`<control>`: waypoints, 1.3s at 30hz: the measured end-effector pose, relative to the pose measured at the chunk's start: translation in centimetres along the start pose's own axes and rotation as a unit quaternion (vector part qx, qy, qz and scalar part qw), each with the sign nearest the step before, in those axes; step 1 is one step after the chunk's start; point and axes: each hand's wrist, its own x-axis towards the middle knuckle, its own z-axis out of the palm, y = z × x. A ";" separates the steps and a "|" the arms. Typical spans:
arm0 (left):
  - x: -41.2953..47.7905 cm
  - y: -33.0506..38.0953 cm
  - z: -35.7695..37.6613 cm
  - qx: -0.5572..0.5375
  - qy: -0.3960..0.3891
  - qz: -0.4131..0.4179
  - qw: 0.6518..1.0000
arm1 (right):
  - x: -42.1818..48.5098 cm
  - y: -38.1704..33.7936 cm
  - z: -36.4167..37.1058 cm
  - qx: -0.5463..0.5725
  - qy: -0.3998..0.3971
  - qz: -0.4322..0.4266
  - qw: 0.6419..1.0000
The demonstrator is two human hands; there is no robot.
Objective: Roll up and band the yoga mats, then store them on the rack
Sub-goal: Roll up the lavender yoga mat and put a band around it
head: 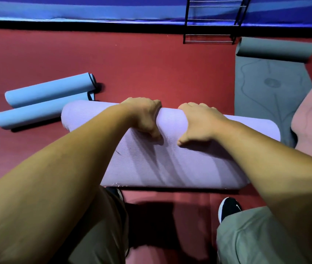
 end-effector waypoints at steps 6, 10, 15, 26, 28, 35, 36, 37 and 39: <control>-0.9 0.4 1.3 0.066 0.059 0.034 0.995 | 0.6 1.1 -0.7 0.071 -0.026 0.005 0.997; -1.0 0.5 1.8 0.078 0.091 0.053 0.991 | 0.3 1.4 -0.4 0.096 -0.040 0.008 0.995; -0.6 -0.3 1.0 0.008 0.078 0.047 0.996 | 0.2 1.0 -0.2 0.039 -0.039 -0.006 0.998; -0.2 0.0 0.2 -0.017 0.008 0.041 0.999 | 0.4 0.3 -0.3 0.016 -0.025 -0.008 1.000; -0.5 0.3 0.4 0.020 0.047 0.061 0.997 | 0.5 0.9 -0.8 0.047 -0.034 -0.002 0.998; -0.4 1.6 1.4 0.115 0.093 0.070 0.987 | 0.3 1.5 -1.2 0.113 -0.080 0.011 0.990; -0.3 1.5 1.4 0.097 0.087 0.069 0.989 | 0.3 1.6 -1.1 0.116 -0.090 0.012 0.989; -0.2 1.5 1.3 0.078 0.079 0.067 0.992 | 0.3 1.7 -1.0 0.120 -0.101 0.012 0.988; 0.1 1.4 1.0 0.044 0.054 0.060 0.996 | 0.3 1.7 -1.0 0.117 -0.114 0.009 0.986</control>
